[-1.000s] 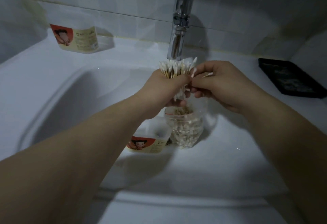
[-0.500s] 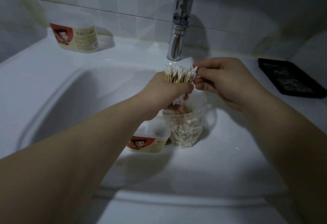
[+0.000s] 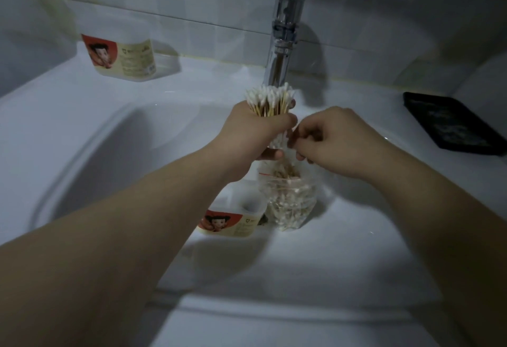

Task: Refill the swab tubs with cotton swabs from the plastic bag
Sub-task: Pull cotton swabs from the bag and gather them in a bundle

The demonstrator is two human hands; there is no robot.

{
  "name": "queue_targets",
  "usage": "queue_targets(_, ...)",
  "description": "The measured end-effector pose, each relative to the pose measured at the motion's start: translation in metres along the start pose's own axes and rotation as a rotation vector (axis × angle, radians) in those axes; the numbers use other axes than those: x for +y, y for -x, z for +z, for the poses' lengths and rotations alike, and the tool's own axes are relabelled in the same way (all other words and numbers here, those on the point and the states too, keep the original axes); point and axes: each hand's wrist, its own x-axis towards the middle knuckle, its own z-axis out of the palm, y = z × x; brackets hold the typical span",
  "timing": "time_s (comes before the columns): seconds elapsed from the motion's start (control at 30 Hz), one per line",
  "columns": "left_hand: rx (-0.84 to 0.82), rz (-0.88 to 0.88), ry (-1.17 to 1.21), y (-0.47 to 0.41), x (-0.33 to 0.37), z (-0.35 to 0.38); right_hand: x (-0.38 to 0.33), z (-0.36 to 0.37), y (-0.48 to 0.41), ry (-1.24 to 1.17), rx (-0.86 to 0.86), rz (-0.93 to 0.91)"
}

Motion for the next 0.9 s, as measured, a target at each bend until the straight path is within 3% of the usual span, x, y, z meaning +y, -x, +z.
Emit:
queue_targets(0.17,0.001,-0.02,-0.018,0.0,-0.002,0.001,-0.004,0.01,0.004,0.311,-0.304,0.035)
queue_targets(0.47,-0.015,-0.041,-0.041,-0.002,-0.005,0.001,-0.007,0.026,-0.001,0.426,-0.293,0.01)
queue_targets(0.9,0.011,-0.022,-0.148,-0.005,-0.01,0.003,0.005,0.002,0.0,0.229,-0.257,0.019)
